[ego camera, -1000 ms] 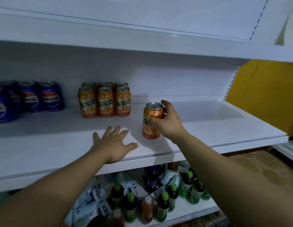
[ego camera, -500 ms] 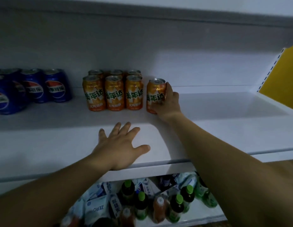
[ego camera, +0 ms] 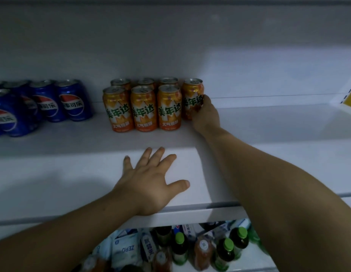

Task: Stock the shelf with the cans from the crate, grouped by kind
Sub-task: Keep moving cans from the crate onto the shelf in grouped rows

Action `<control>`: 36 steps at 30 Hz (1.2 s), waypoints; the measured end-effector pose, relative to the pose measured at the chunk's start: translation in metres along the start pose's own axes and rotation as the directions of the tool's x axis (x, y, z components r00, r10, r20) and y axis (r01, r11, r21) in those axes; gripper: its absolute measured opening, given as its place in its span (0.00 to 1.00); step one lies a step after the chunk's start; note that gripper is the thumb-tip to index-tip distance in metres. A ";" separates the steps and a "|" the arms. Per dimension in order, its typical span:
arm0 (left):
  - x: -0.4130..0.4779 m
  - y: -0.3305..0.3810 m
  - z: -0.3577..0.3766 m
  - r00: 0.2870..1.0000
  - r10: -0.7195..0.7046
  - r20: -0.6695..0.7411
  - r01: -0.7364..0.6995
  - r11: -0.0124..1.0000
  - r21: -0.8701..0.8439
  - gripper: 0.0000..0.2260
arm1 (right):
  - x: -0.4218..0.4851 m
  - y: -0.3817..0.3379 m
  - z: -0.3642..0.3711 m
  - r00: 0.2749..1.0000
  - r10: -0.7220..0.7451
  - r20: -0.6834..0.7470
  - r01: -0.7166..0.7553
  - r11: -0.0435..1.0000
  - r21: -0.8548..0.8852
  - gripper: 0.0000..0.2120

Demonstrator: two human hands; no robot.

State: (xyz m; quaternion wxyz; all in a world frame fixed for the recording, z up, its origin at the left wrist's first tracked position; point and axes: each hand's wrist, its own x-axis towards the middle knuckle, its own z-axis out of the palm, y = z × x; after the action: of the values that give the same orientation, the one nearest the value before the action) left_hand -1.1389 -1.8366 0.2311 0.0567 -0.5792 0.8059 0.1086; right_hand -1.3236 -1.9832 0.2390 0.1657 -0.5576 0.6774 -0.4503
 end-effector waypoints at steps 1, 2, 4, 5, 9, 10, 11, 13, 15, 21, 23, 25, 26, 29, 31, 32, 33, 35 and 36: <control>0.000 0.000 0.000 1.000 -0.002 0.004 0.002 1.000 0.001 0.35 | 0.002 0.000 0.001 1.000 0.003 0.007 -0.002 1.000 -0.012 0.19; 0.000 0.000 0.001 1.000 -0.003 0.007 0.003 1.000 0.003 0.35 | 0.004 0.000 0.002 1.000 0.009 0.017 -0.008 1.000 -0.023 0.18; 0.001 0.000 0.001 1.000 -0.007 0.007 0.007 1.000 0.001 0.35 | 0.007 -0.003 0.005 0.999 0.025 0.038 -0.024 0.999 -0.030 0.19; 0.002 -0.001 0.001 1.000 -0.008 0.006 0.008 1.000 -0.001 0.35 | 0.008 -0.005 0.005 0.998 0.037 0.059 -0.034 0.999 -0.038 0.19; 0.006 -0.004 -0.001 1.000 0.003 -0.005 -0.003 1.000 -0.014 0.36 | 0.000 -0.005 -0.002 0.984 0.103 0.149 -0.092 0.993 -0.076 0.32; 0.008 -0.005 -0.001 1.000 0.008 -0.010 -0.009 1.000 -0.023 0.36 | -0.004 -0.004 -0.009 0.982 0.115 0.153 -0.101 0.990 -0.094 0.36; 0.009 -0.006 -0.002 1.000 0.010 -0.013 -0.011 0.999 -0.034 0.36 | -0.009 -0.004 -0.019 0.981 0.117 0.155 -0.096 0.986 -0.136 0.38; 0.009 -0.007 -0.003 1.000 0.005 -0.008 -0.005 0.999 -0.034 0.36 | -0.022 -0.003 -0.044 0.976 0.131 0.175 -0.077 0.956 -0.283 0.37; 0.009 -0.011 -0.006 1.000 -0.005 0.004 0.006 1.000 -0.024 0.36 | -0.040 0.000 -0.077 0.969 0.173 0.179 -0.088 0.912 -0.401 0.36; 0.003 0.023 -0.030 0.994 0.106 0.005 -0.105 0.991 -0.089 0.38 | -0.119 0.024 -0.192 0.961 0.275 0.014 -0.231 0.832 -0.504 0.36; -0.004 0.075 -0.032 0.951 0.307 -0.032 -0.308 0.950 -0.054 0.37 | -0.152 0.034 -0.230 0.949 0.309 -0.064 -0.295 0.797 -0.527 0.36; -0.021 0.136 -0.026 0.863 0.504 -0.027 -0.505 0.863 -0.025 0.36 | -0.188 0.045 -0.265 0.926 0.355 -0.127 -0.365 0.759 -0.539 0.36; -0.031 0.165 -0.019 0.813 0.581 -0.021 -0.582 0.813 -0.026 0.35 | -0.207 0.051 -0.281 0.913 0.378 -0.154 -0.398 0.741 -0.542 0.36; -0.066 0.239 0.012 0.667 0.745 0.017 -0.744 0.666 -0.055 0.33 | -0.272 0.078 -0.325 0.858 0.450 -0.248 -0.509 0.676 -0.533 0.34; -0.086 0.274 0.043 0.579 0.805 0.129 -0.803 0.590 -0.080 0.32 | -0.322 0.101 -0.349 0.789 0.532 -0.309 -0.610 0.612 -0.504 0.35; -0.094 0.288 0.063 0.539 0.820 0.194 -0.822 0.562 -0.093 0.31 | -0.349 0.114 -0.358 0.741 0.579 -0.340 -0.666 0.575 -0.475 0.35; -0.099 0.301 0.084 0.505 0.826 0.250 -0.836 0.540 -0.099 0.30 | -0.375 0.130 -0.366 0.688 0.627 -0.367 -0.722 0.537 -0.437 0.34; -0.103 0.324 0.130 0.463 0.824 0.326 -0.852 0.516 -0.094 0.29 | -0.425 0.162 -0.376 0.582 0.709 -0.398 -0.810 0.466 -0.355 0.34; -0.103 0.334 0.151 0.449 0.816 0.364 -0.855 0.511 -0.091 0.30 | -0.447 0.179 -0.379 0.528 0.746 -0.405 -0.846 0.425 -0.320 0.34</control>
State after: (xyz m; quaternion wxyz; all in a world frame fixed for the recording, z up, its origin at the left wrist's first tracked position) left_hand -1.4271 -1.6032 0.1433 0.1733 -0.0729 0.9648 0.1838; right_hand -1.5628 -1.4228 0.1774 0.1459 -0.1412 0.9612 -0.1867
